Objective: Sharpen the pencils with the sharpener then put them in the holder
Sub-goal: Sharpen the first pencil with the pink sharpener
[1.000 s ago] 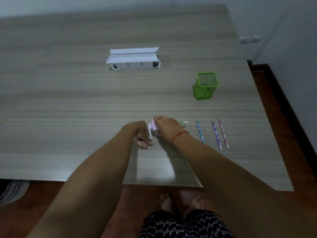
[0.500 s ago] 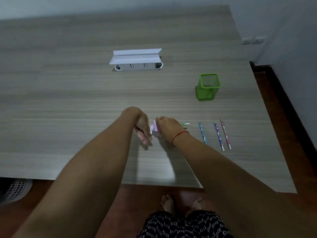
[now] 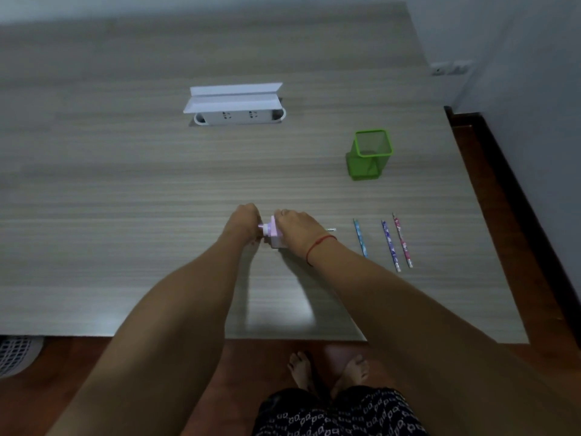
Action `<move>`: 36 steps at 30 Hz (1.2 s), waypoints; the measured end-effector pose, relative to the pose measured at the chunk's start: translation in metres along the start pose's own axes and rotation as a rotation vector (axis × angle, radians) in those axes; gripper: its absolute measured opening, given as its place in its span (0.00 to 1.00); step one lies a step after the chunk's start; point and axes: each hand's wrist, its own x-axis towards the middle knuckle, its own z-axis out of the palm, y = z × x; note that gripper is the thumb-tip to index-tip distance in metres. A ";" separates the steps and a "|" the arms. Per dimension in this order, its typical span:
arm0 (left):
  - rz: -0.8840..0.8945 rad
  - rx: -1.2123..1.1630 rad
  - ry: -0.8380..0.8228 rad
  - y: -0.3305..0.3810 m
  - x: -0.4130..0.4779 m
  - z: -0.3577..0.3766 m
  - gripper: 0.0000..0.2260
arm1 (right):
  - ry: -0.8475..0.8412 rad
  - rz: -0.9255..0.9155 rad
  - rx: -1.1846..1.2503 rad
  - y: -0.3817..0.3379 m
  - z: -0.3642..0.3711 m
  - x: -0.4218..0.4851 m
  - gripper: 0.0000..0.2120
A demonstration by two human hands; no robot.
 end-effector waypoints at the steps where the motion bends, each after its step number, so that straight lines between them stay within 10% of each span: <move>1: 0.008 0.006 0.009 -0.003 0.001 0.001 0.04 | -0.002 0.001 0.002 0.000 0.000 0.000 0.17; 8: 0.079 -0.097 0.076 0.000 0.006 -0.023 0.05 | 0.024 0.014 -0.017 -0.005 0.003 0.004 0.17; 16: -0.177 0.052 -0.702 0.026 -0.015 -0.079 0.09 | -0.034 -0.038 -0.097 -0.003 0.007 0.005 0.16; 22: -0.235 -0.003 -0.910 0.011 -0.023 -0.036 0.05 | 0.010 -0.053 -0.062 -0.002 0.008 0.006 0.13; 30: -0.145 -0.100 0.055 -0.005 -0.020 0.014 0.15 | 0.017 -0.020 -0.037 0.002 0.006 0.008 0.16; 36: -0.102 -0.146 0.078 -0.001 -0.026 0.011 0.09 | 0.064 -0.015 -0.007 0.008 0.012 -0.001 0.18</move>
